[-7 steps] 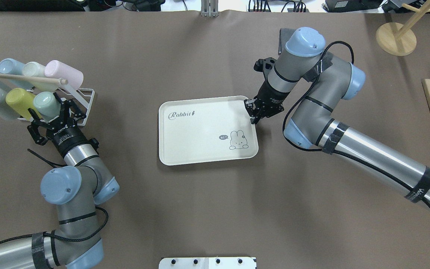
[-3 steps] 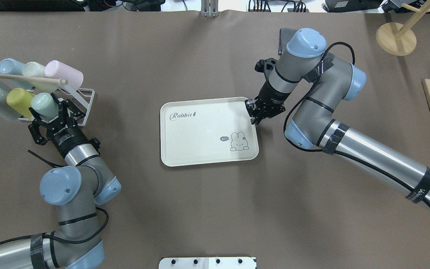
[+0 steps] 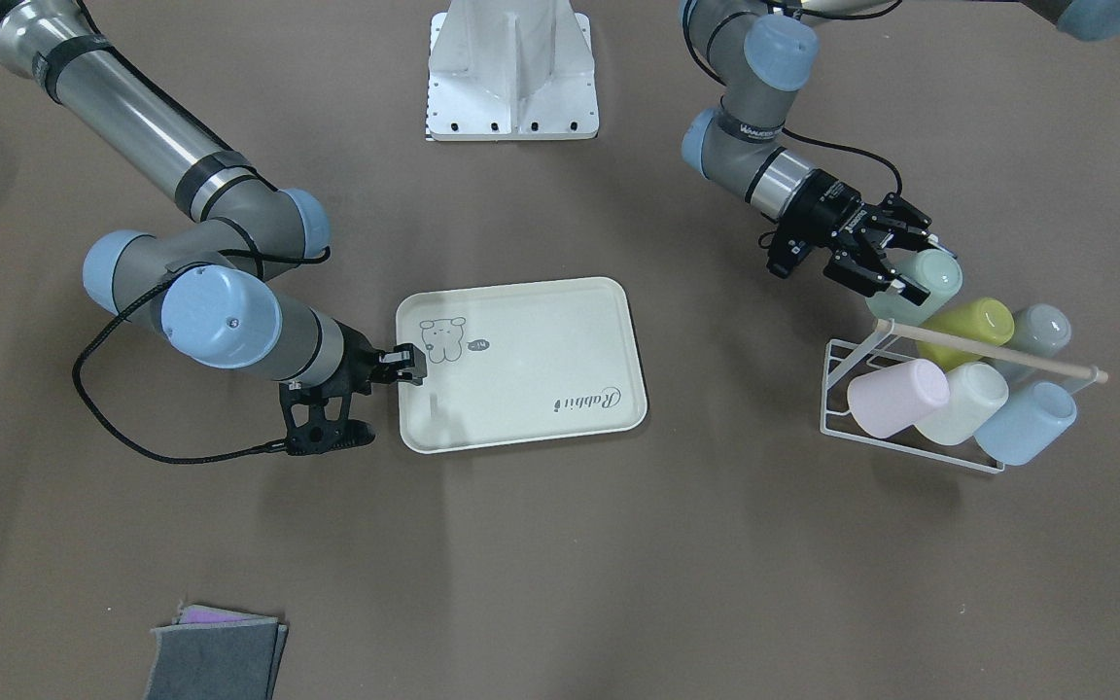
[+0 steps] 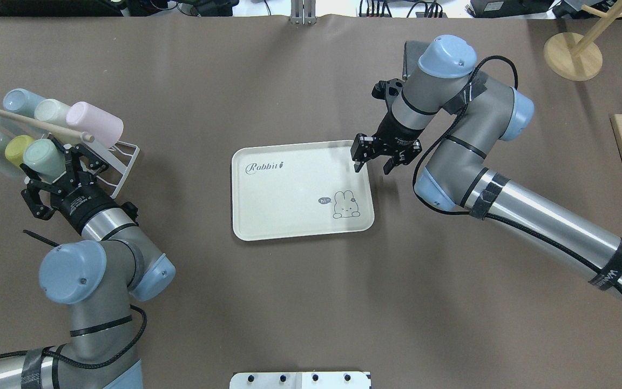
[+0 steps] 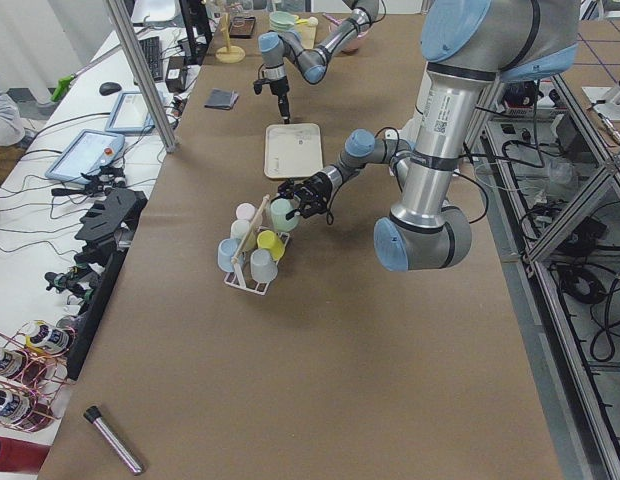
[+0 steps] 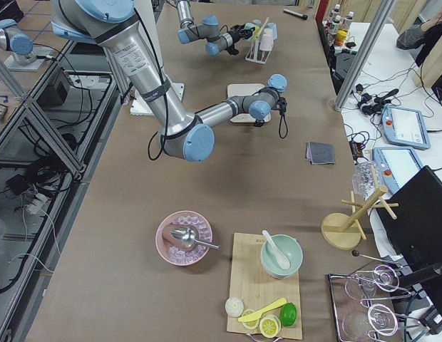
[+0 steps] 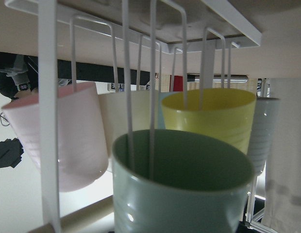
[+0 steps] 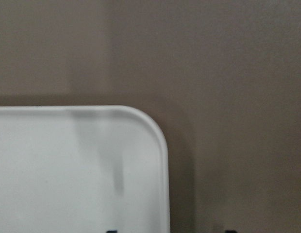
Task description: Pick up and place green cup on tray
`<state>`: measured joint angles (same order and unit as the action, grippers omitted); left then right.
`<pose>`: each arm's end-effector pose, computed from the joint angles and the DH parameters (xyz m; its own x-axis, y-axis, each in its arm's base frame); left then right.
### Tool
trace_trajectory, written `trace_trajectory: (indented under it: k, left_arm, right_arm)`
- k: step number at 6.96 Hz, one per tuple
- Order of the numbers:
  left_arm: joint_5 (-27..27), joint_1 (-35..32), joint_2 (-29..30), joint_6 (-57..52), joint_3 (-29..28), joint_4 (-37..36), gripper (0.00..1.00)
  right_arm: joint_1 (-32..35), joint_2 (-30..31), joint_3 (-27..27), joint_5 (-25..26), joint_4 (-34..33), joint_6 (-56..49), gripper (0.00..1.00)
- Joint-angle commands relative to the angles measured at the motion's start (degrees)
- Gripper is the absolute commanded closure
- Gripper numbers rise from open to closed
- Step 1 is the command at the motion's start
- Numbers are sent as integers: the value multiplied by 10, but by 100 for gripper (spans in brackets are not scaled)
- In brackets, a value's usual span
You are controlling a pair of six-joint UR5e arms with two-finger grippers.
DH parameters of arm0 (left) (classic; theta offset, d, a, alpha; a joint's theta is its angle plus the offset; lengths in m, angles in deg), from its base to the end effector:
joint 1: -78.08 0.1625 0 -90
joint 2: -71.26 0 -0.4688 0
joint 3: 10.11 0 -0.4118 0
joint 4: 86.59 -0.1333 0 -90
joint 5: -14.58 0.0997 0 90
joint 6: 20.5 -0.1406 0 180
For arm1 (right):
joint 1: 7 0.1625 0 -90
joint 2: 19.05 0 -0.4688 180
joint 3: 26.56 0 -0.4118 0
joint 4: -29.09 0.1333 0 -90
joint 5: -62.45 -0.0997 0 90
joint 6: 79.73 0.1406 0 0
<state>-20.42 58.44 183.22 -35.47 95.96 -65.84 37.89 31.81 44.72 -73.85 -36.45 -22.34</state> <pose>0.4280 -0.4166 0.4642 -0.4081 0.7340 0.5429 -0.7246 0.1013 -0.6817 -0.5593 -0.6019 0.3809 0.4909 -0.0366 0.8705 0.1643 0.9851 -0.0513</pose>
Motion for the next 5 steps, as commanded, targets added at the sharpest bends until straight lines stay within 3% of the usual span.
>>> trace_trajectory:
  k: [1, 3, 5]
  left_arm:
    - [-31, 0, 4, -1, 53, -32, 85]
    - [-67, -14, 3, -1, 103, -37, 85]
    - [-182, -16, 13, 1, 182, -34, 85]
  right_arm:
    - [33, -1, 11, 1, -3, 1, 0]
    - [55, -1, 27, 13, -6, 1, 0]
    - [92, -1, 46, 14, -6, 1, 0]
